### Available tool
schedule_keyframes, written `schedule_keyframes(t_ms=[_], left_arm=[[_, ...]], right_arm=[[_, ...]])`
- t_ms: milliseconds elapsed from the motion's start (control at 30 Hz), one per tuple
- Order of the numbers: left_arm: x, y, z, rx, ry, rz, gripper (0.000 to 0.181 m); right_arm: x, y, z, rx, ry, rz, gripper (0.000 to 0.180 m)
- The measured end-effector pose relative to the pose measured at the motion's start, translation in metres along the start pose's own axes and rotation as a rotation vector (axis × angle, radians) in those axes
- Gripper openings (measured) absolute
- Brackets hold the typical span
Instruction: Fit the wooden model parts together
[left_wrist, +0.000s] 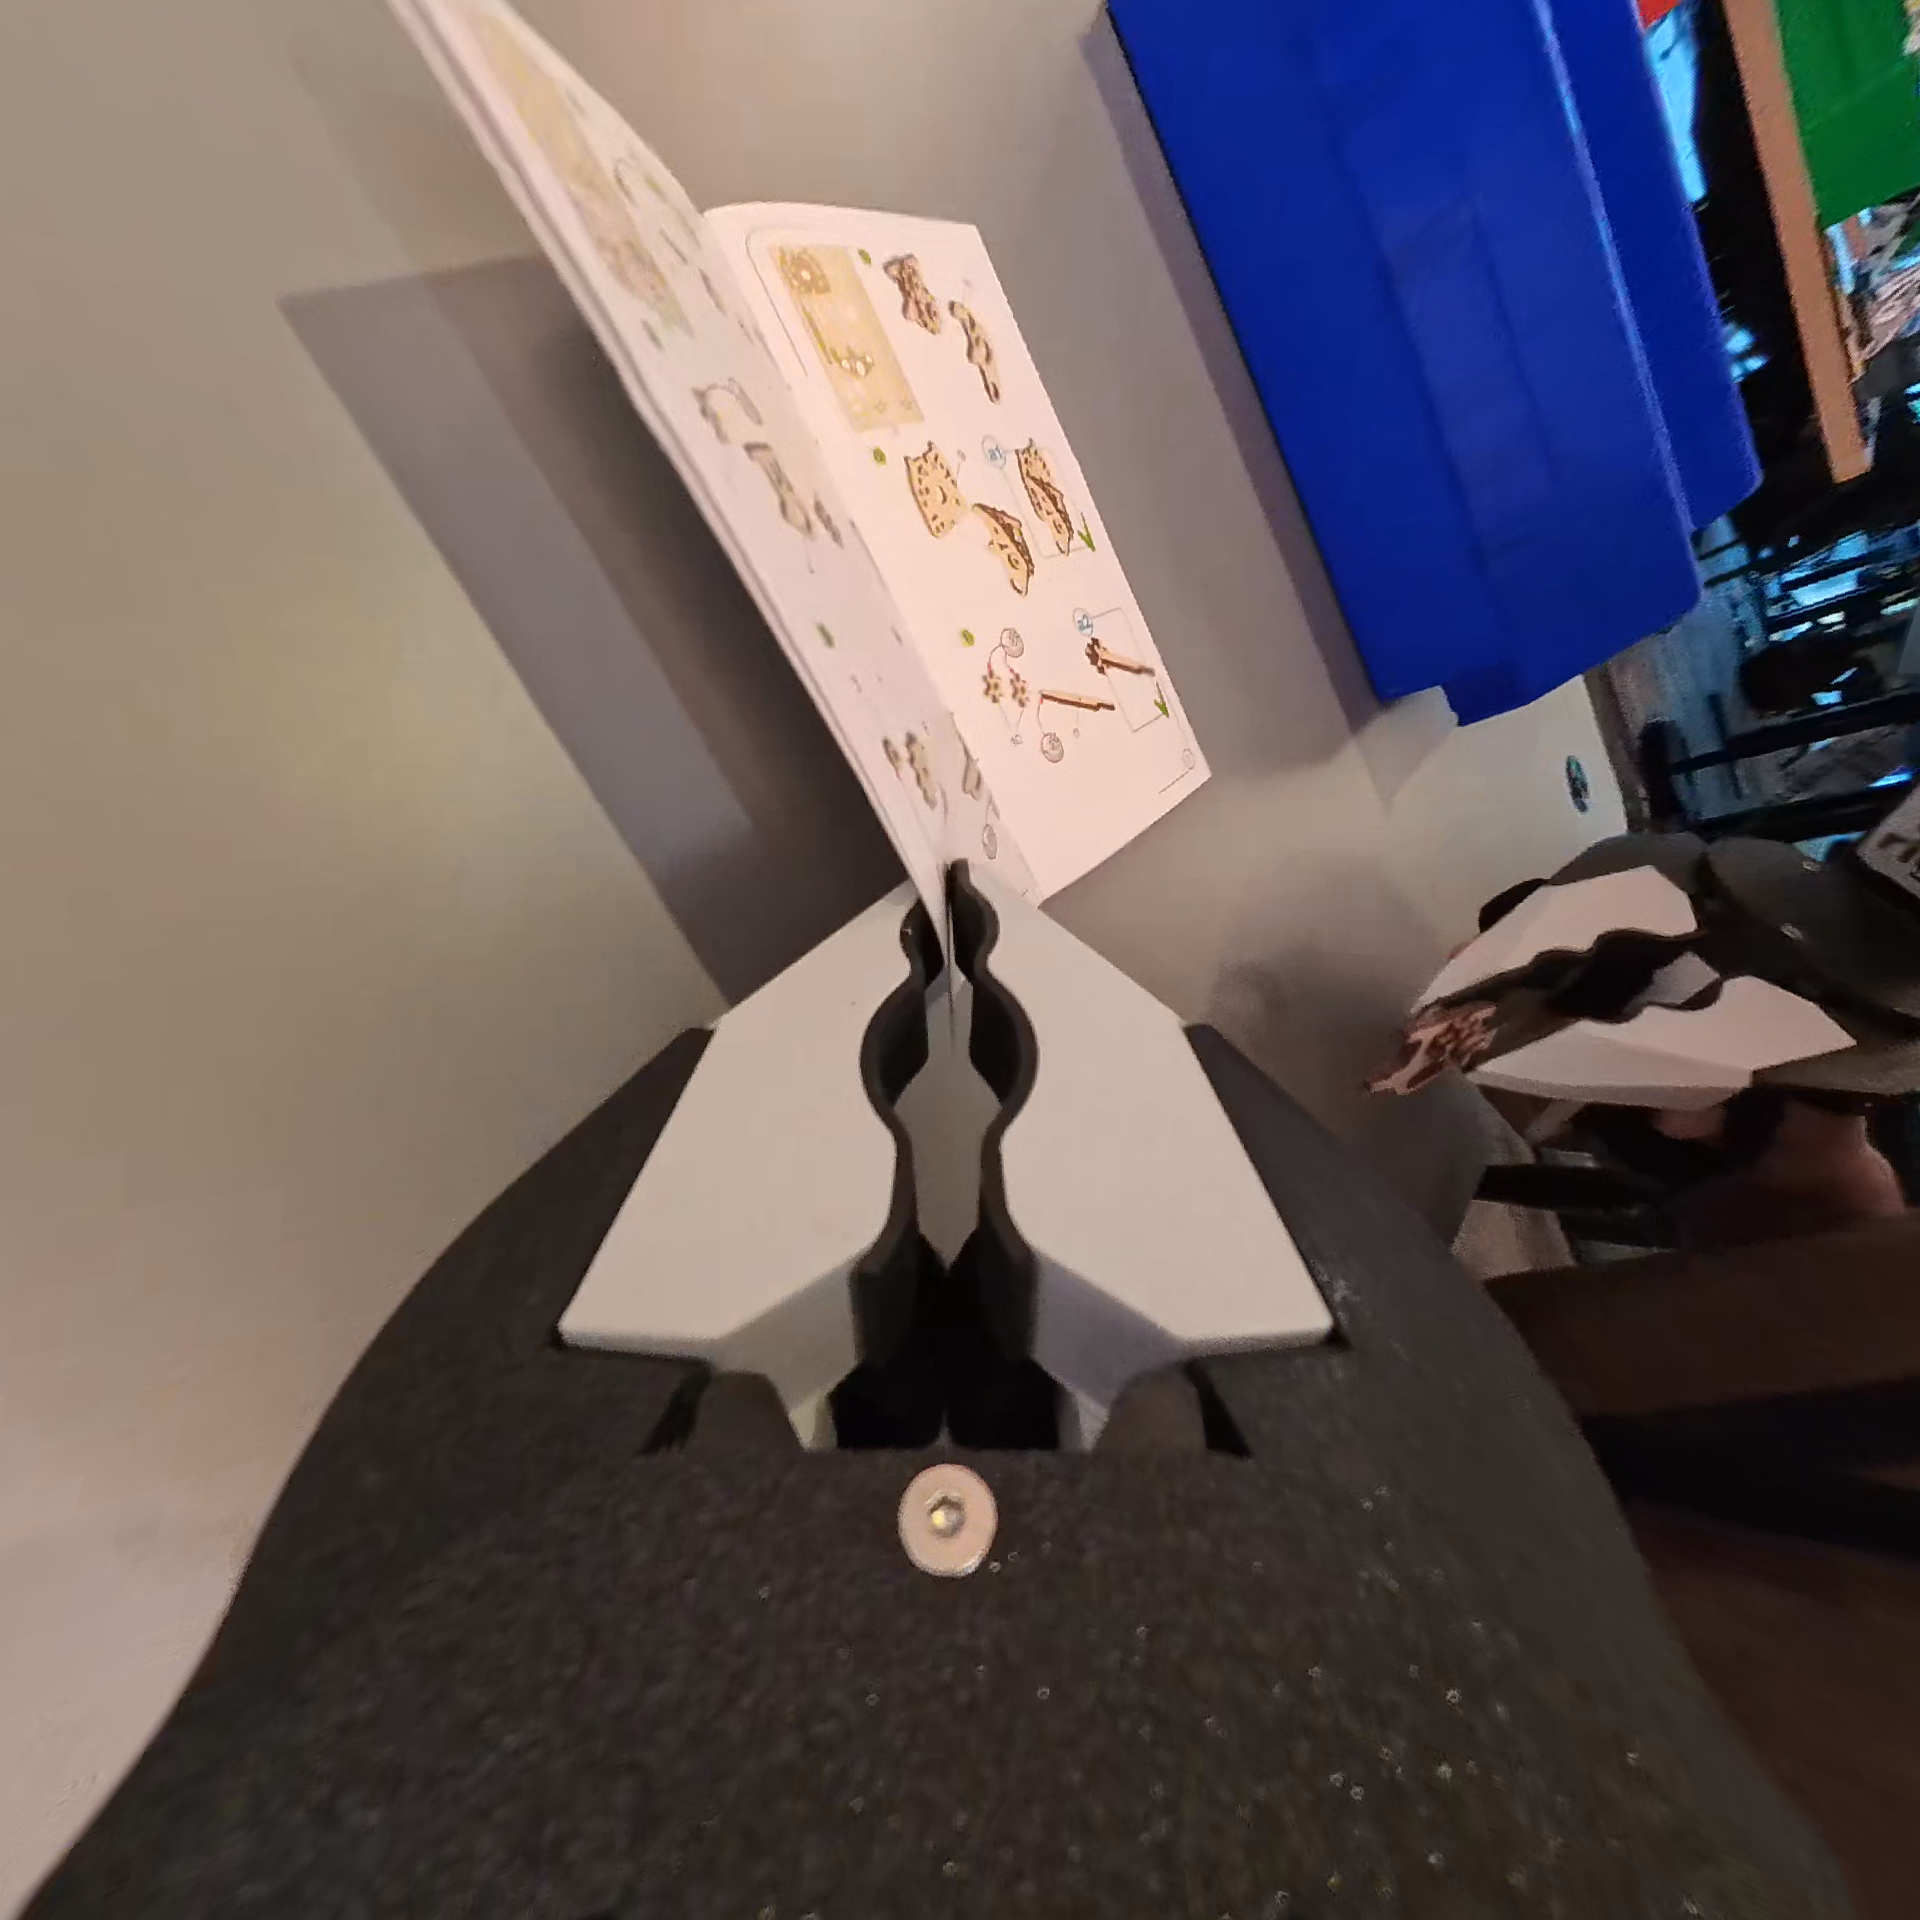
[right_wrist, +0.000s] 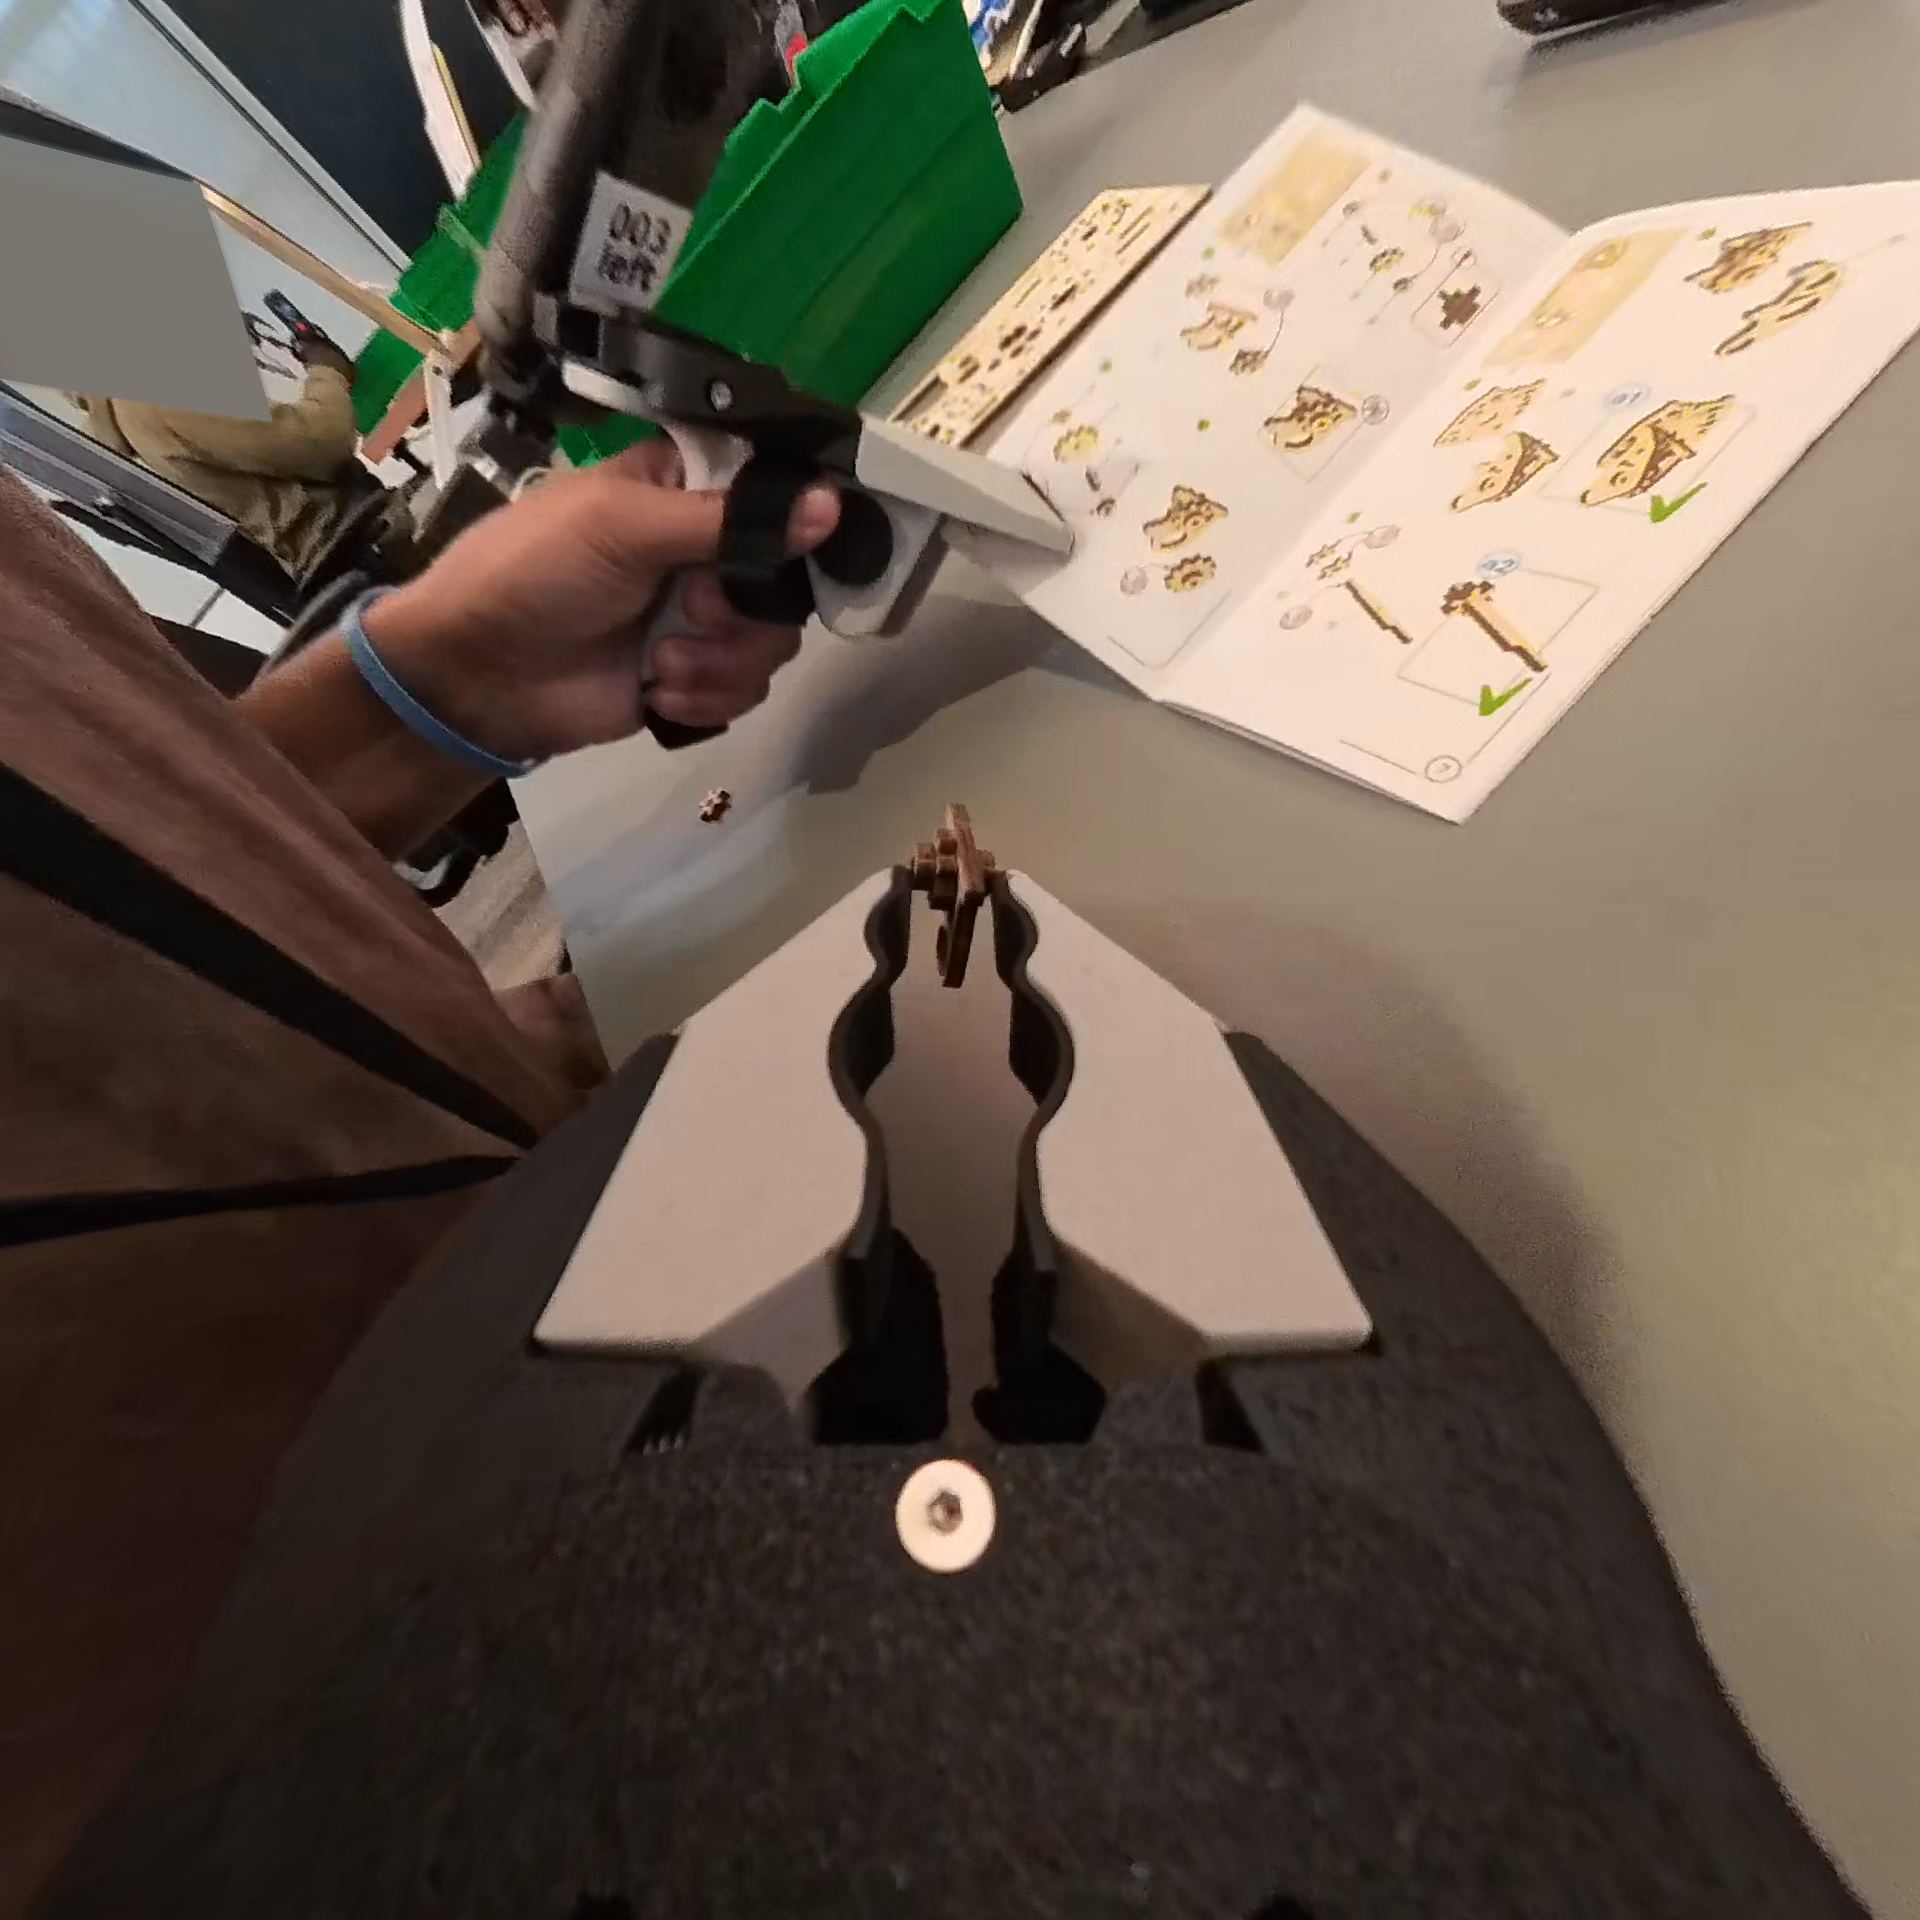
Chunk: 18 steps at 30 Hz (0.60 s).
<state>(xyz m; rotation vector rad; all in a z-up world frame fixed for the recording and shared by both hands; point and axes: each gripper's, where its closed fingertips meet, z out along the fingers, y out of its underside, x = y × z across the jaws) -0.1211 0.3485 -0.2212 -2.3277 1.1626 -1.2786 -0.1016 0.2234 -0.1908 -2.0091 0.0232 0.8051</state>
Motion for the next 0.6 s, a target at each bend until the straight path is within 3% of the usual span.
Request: schedule_keyframes(t_ms=[400,600], left_arm=[[-0.001,0.017,-0.004,0.031,0.214,-0.079,0.0],[-0.007,0.017,-0.004,0.026,0.195,-0.062,0.0]], right_arm=[[-0.007,-0.001,0.022,0.011,-0.035,-0.168,0.015],[-0.01,-0.005,0.027,0.031,-0.115,-0.08,0.015]])
